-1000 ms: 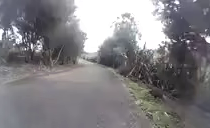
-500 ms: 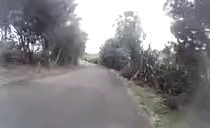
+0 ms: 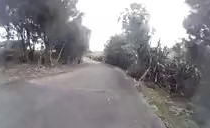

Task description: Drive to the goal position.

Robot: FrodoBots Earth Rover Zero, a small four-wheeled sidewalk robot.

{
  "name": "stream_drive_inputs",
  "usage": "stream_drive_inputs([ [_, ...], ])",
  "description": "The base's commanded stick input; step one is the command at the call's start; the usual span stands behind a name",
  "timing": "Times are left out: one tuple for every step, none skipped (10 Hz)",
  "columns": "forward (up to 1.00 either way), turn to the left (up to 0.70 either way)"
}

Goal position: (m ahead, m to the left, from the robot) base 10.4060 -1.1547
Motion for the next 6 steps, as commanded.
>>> stream_drive_inputs([
  [1.0,0.0],
  [1.0,0.1],
  [1.0,-0.06],
  [1.0,-0.36],
  [1.0,-0.22],
  [1.0,-0.05],
])
